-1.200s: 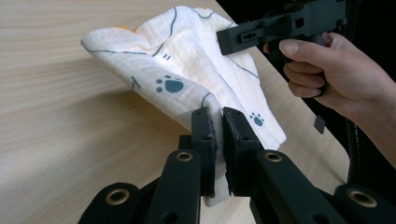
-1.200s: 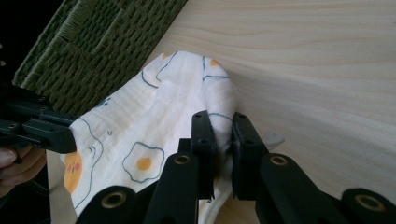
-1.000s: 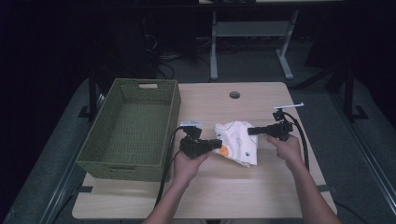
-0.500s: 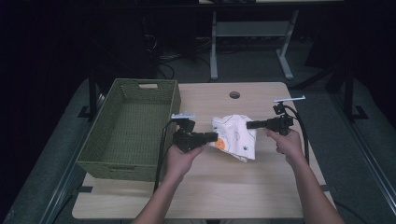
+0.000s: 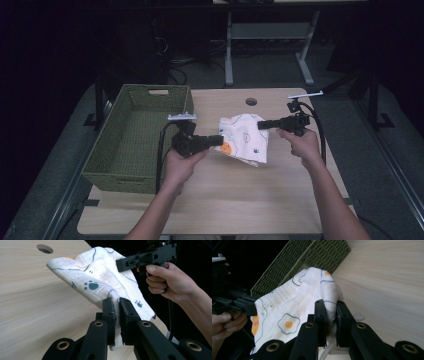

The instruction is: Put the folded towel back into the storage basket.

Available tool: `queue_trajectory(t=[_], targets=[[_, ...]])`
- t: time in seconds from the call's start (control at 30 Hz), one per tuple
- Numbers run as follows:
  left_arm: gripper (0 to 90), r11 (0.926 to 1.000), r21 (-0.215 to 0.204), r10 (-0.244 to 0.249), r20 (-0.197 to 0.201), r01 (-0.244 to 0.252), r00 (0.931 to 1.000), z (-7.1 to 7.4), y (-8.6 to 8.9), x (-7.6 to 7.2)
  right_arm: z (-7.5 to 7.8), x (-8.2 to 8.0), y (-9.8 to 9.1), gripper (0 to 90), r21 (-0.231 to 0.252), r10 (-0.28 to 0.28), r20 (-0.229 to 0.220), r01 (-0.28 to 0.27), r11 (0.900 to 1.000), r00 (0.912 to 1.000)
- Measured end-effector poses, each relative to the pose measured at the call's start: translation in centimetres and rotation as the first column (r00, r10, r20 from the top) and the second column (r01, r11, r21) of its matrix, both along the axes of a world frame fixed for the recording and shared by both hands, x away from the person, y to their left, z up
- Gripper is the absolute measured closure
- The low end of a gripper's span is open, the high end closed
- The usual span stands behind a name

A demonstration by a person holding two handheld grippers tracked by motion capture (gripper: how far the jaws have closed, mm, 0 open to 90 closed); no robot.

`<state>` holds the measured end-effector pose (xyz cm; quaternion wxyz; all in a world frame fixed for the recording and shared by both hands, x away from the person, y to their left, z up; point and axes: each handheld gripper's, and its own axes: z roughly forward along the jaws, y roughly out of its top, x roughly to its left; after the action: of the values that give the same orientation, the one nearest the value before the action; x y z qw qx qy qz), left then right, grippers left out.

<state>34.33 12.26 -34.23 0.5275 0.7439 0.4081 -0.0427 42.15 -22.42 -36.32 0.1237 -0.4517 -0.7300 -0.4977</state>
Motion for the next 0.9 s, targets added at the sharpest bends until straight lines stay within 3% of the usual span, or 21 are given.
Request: queue_trajectory(t=[0.43,0.9], targets=[[84.1,0.9998,-0.018,0.01,0.019,-0.009,0.9998,2.2,3.5,0.4,3.3,0.7,3.3,81.4,-0.004,0.023,0.032,-0.023,0.9997,0.9992],[84.1,0.9992,-0.035,0.023,0.022,-0.022,0.9995,3.7,7.1,1.1,5.5,1.6,6.5,81.4,-0.011,0.04,0.044,-0.039,0.9992,0.9982]])
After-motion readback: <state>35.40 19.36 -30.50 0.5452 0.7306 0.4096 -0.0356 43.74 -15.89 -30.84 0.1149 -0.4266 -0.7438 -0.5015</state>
